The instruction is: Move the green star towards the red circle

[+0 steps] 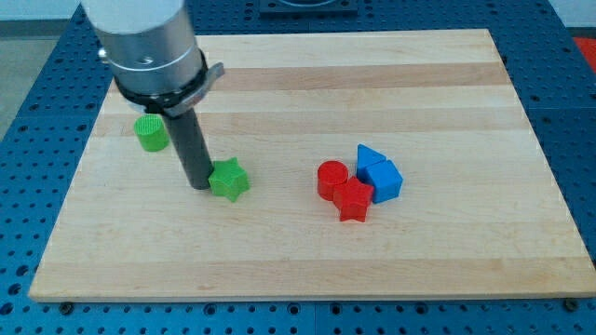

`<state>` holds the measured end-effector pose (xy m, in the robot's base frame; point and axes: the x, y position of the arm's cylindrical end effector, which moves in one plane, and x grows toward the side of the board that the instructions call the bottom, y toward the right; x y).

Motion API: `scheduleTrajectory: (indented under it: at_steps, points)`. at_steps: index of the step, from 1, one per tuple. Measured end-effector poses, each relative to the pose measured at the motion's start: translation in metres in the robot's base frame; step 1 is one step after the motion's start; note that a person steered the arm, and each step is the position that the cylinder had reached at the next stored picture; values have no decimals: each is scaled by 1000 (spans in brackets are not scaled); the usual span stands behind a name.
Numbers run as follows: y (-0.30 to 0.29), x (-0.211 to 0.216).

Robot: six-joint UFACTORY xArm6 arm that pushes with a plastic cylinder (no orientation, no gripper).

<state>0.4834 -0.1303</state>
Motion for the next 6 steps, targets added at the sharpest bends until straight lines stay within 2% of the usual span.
scheduleTrajectory:
  at_steps: [1, 2, 3, 6]
  points:
    - [-19, -2]
    - [-26, -29]
    - [-16, -33]
    - [55, 35]
